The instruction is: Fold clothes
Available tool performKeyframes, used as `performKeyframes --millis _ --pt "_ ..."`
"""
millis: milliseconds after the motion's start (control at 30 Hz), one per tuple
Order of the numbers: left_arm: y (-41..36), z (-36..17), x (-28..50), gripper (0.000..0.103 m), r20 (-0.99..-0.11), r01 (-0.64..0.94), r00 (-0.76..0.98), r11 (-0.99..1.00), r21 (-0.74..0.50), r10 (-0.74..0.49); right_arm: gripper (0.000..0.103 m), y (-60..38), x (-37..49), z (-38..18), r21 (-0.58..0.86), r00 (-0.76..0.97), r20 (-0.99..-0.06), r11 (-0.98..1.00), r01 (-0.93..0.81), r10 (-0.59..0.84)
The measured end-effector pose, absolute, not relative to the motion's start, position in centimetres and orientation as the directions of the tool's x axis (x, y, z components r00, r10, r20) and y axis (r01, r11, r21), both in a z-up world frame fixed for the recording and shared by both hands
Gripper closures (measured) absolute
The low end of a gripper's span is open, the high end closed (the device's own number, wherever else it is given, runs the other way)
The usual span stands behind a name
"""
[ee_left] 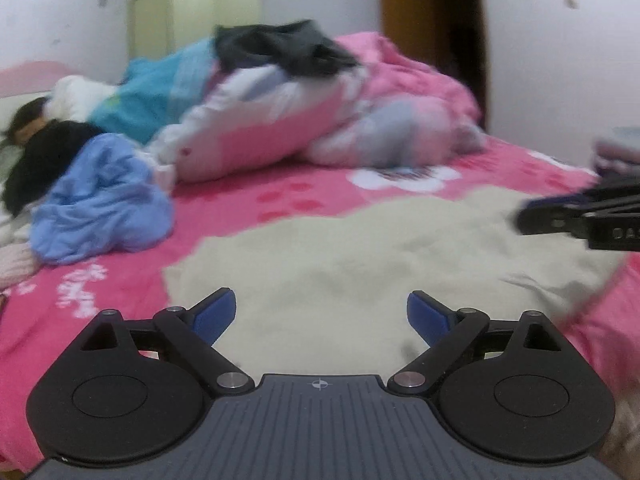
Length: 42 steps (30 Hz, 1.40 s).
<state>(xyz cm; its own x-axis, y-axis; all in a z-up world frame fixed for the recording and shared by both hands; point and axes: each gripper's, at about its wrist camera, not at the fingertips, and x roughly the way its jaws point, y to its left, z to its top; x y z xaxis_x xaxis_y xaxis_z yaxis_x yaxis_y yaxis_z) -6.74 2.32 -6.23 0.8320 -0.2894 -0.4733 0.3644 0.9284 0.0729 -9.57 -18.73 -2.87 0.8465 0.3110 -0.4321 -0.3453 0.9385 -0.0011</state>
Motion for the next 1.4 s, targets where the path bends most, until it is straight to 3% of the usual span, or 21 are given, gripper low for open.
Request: performKeyframes --millis 100,233,367,500,600,700,800,867,933,1100,1167,1267,1400 --pt "1.9 -8.8 -6.4 0.005 -0.534 0.346 0.801 0.937 0.045 -0.27 0.089 -17.0 -9.7 -7.0 -0.04 0.789 -0.537 0.925 -0.377 0.298" --pt "2.1 -8.3 -5.7 0.004 -0.551 0.336 0.79 0.942 0.025 -0.268 0.089 -16.4 -9.5 -6.5 -0.061 0.801 -0.54 0.937 -0.343 0.258" --pt "2.3 -8.3 -6.2 0.004 -0.55 0.325 0.793 0.946 0.019 -0.261 0.089 -16.4 -10.6 -4.2 -0.097 0.845 -0.462 0.932 -0.35 0.269" --pt "2.3 -8.3 -6.6 0.004 -0.548 0.318 0.796 0.948 0.02 -0.255 0.088 -16.7 -10.4 -8.8 -0.121 0.815 -0.509 0.914 -0.386 0.276" --pt "2.5 -8.2 -6.8 0.004 -0.549 0.316 0.795 0.949 0.01 -0.259 0.089 -17.1 -9.2 -6.3 -0.053 0.805 -0.523 0.932 -0.36 0.281" --pt "2.7 -8.2 -6.8 0.004 -0.547 0.313 0.795 0.95 0.0 -0.262 0.089 -16.9 -8.3 -3.9 -0.066 0.849 -0.457 0.942 -0.33 0.265" --pt "2.7 -8.2 -6.9 0.004 -0.543 0.311 0.798 0.95 -0.001 -0.262 0.089 -16.4 -6.4 -6.7 -0.049 0.796 -0.549 0.941 -0.334 0.254" --pt "2.8 -8.3 -6.9 0.004 -0.542 0.315 0.797 0.949 -0.005 -0.267 0.088 -16.2 -6.6 -8.8 -0.087 0.803 -0.54 0.932 -0.351 0.252" --pt "3.0 -8.3 -6.9 0.004 -0.538 0.318 0.797 0.948 -0.012 -0.274 0.089 -15.9 -5.9 -7.1 -0.066 0.785 -0.568 0.938 -0.341 0.246" --pt "3.1 -8.4 -7.0 0.004 -0.529 0.323 0.801 0.946 -0.014 -0.281 0.089 -15.4 -3.1 -3.9 -0.067 0.839 -0.498 0.955 -0.289 0.219" --pt "3.2 -8.4 -7.0 0.004 -0.529 0.324 0.8 0.946 -0.017 -0.284 0.089 -15.3 -1.4 -5.5 -0.051 0.812 -0.546 0.959 -0.281 0.209" --pt "3.4 -8.4 -7.0 0.004 -0.528 0.326 0.799 0.945 -0.023 -0.289 0.089 -14.3 -1.2 -7.7 -0.174 0.806 -0.564 0.929 -0.327 0.178" --pt "3.5 -8.5 -7.1 0.003 -0.522 0.33 0.8 0.944 -0.027 -0.295 0.089 -14.1 0.0 -4.4 -0.127 0.776 -0.6 0.935 -0.332 0.193"
